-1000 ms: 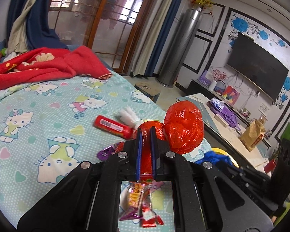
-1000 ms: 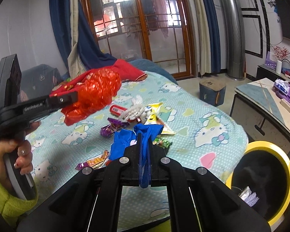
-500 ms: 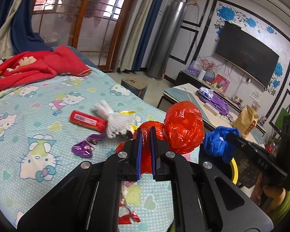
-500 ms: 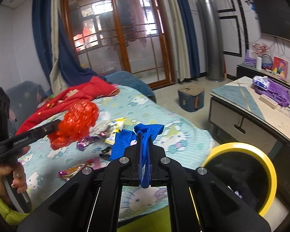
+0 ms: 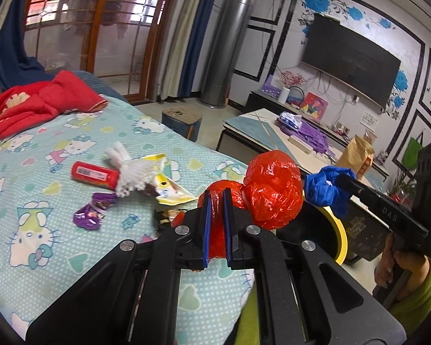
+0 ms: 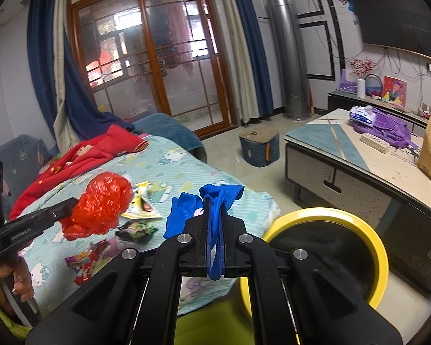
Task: Collect trash
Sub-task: 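Close the left tool on the red bag and lift it while the right tool lifts the glove, then release the red bag and blue glove into the yellow bin from both tools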
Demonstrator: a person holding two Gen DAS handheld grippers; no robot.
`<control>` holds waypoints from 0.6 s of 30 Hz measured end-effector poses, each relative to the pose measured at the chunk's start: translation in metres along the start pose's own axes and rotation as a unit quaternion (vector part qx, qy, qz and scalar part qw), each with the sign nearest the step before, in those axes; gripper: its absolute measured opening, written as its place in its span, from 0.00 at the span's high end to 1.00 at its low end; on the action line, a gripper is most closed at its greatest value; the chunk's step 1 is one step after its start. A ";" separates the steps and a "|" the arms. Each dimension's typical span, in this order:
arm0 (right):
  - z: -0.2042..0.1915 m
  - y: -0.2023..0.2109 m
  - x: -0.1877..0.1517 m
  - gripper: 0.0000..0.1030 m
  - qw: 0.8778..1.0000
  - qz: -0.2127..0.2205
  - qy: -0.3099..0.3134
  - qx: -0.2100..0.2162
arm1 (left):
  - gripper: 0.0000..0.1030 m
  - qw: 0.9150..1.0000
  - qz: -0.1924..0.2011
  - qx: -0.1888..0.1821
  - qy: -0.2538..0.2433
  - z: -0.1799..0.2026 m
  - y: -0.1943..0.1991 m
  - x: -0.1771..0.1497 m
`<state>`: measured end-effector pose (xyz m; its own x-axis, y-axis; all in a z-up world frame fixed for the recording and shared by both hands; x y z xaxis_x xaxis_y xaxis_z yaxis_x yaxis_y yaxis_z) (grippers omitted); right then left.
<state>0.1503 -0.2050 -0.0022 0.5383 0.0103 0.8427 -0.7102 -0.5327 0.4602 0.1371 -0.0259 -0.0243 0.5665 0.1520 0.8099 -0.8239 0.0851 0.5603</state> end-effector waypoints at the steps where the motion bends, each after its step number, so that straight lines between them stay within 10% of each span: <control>1: 0.004 0.001 0.001 0.96 1.000 0.001 -0.002 -0.004 | 0.96 1.000 -0.002 -0.003 -0.004 0.005 -0.002 -0.001; 18: 0.077 0.021 -0.003 0.96 0.996 0.022 -0.061 -0.067 | 0.96 0.995 -0.032 -0.039 -0.085 0.077 -0.037 -0.017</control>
<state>0.1687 -0.2817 -0.0164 0.5516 -0.1181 0.8257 -0.7834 -0.4134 0.4642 0.1595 -0.1070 -0.0453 0.6076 -0.0246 0.7938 -0.7806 0.1655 0.6026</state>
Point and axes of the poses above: each gripper's, at about its wrist camera, not at the fingertips, and y roughly against the way its jaws point, z to its right, x to its top, the point moved 7 cm from there along -y, roughly the way its jaws point, and after that the axes turned 7 degrees about x, right-handed, at the moved point
